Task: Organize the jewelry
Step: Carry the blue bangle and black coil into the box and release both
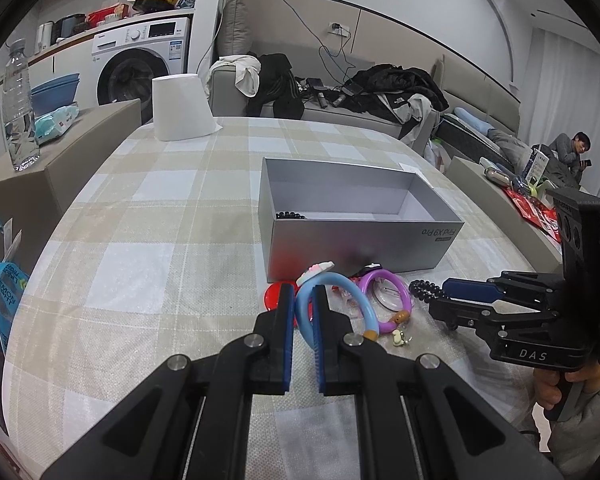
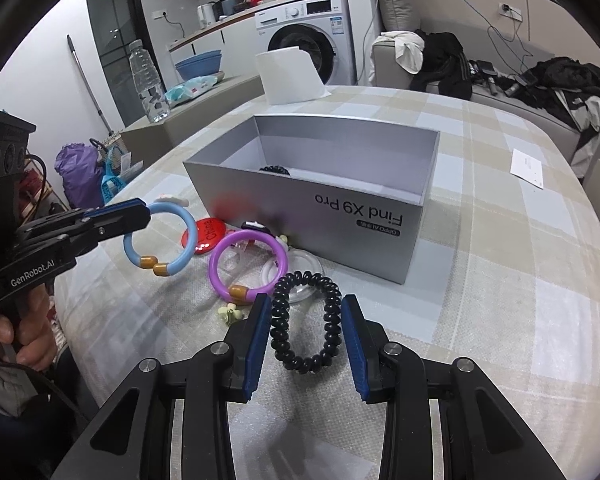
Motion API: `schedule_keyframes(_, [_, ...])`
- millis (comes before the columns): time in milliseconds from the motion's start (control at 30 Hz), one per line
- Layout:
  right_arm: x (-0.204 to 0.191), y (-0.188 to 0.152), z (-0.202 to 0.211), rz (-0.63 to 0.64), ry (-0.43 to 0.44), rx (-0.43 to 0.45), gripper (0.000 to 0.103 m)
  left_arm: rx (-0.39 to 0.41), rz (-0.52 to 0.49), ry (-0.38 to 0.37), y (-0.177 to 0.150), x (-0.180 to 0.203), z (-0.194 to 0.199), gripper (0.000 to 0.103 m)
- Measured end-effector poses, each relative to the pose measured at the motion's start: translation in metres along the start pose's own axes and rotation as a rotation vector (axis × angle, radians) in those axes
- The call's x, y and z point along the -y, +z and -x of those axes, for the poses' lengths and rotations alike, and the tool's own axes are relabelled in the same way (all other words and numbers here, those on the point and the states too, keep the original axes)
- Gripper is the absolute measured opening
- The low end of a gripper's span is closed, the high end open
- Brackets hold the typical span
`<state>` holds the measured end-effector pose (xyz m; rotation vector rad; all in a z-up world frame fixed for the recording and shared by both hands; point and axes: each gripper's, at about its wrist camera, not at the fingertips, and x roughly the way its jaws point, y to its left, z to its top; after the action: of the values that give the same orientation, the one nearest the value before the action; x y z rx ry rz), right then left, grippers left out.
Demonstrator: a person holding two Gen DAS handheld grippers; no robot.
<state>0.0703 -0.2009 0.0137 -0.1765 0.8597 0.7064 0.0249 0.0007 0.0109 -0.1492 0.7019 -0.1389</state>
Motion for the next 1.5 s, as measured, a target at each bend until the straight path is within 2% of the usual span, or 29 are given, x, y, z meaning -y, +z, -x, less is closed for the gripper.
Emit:
schedule_keyframes(400, [-0.003, 0.008, 0.02, -0.01, 0.028, 0.073, 0.035, 0.047, 0.005, 0.003, 0.008, 0.0, 0.008, 0.004])
schedule_keyframes(833, [-0.01, 0.037, 0.041, -0.006, 0.033, 0.163, 0.035, 0.094, 0.004, 0.063, 0.034, 0.003, 0.002, 0.004])
schedule_keyframes(1167, [0.01, 0.068, 0.023, -0.039, 0.021, 0.171, 0.035, 0.103, -0.003, 0.116, 0.052, 0.003, -0.021, 0.004])
schedule_keyframes(1500, [0.019, 0.074, 0.003, -0.057, 0.013, 0.149, 0.035, 0.089, -0.01, 0.145, 0.059, 0.006, -0.038, 0.004])
